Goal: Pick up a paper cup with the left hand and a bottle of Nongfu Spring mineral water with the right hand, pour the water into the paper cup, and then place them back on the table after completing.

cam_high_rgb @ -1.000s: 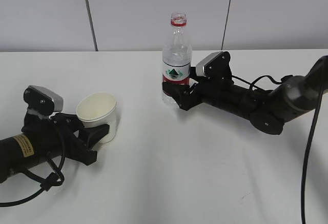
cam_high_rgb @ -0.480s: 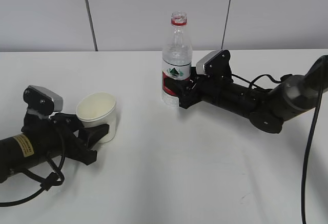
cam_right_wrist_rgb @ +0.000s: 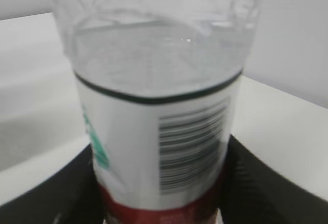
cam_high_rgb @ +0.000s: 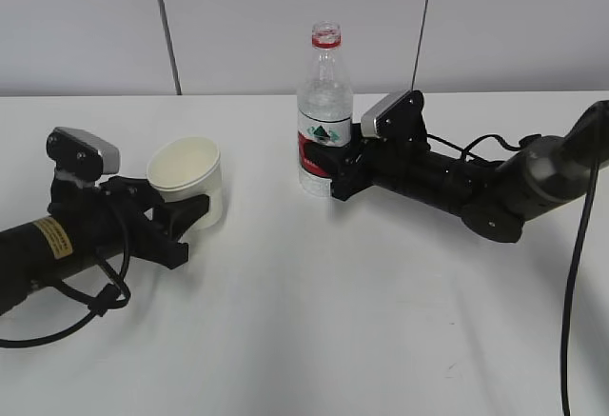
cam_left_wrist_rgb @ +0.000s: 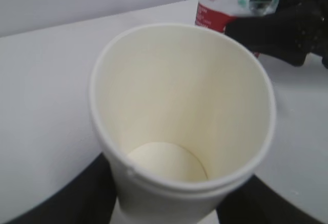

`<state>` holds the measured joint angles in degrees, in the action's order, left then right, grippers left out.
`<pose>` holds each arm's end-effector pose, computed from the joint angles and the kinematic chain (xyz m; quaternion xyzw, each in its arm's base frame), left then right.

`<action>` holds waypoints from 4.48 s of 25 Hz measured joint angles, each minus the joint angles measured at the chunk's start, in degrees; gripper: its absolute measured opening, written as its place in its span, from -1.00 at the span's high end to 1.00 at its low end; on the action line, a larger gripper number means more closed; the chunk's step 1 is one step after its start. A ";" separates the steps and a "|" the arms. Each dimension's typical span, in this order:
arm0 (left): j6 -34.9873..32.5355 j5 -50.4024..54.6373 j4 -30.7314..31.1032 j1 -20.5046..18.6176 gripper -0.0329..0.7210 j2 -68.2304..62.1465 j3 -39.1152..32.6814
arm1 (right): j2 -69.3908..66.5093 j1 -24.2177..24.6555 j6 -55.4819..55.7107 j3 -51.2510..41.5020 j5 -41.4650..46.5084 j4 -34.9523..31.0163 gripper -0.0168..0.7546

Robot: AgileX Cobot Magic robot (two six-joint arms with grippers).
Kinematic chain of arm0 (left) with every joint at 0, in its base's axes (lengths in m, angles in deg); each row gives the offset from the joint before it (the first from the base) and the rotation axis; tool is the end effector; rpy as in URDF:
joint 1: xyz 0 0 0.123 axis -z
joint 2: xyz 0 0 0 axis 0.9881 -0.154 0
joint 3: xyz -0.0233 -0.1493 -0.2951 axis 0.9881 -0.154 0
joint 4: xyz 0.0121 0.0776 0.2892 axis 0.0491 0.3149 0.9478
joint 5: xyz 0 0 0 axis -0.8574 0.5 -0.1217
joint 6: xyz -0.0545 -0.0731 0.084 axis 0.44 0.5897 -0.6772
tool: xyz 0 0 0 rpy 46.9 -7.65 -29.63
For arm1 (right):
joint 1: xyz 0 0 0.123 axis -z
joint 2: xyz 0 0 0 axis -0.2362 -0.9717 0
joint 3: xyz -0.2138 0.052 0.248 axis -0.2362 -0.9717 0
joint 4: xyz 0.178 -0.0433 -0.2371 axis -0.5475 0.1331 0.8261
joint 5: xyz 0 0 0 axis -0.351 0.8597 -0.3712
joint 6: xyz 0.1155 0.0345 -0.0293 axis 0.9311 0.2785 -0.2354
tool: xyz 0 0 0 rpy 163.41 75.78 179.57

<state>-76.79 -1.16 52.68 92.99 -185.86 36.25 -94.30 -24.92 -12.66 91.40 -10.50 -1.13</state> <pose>0.3454 -0.1305 0.0813 0.2297 0.7554 -0.2410 0.5644 0.5140 0.1718 0.0648 -0.3174 0.6717 0.2236 0.6310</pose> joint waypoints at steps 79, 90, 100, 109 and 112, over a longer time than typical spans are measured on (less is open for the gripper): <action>16.31 16.31 12.60 0.46 -0.03 6.05 8.77 | -0.62 -2.71 -27.79 38.10 25.30 43.88 -0.07; 16.31 18.37 13.24 0.46 -0.03 6.05 8.77 | -0.62 -2.71 -30.19 41.01 25.88 43.77 -0.07; 16.31 18.42 13.24 0.46 -0.03 6.05 8.77 | -0.62 -2.71 -33.88 41.25 26.88 43.77 -0.07; 16.31 18.78 13.29 0.46 -0.03 6.05 8.77 | -0.62 -2.71 -35.16 41.25 26.94 43.66 -0.07; 16.31 18.84 13.29 0.46 -0.03 6.05 8.77 | -0.62 -2.71 -35.27 41.25 26.94 43.66 -0.07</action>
<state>-60.48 17.68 65.97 93.45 -179.81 45.02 -94.93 -27.63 -47.94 132.64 16.44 42.53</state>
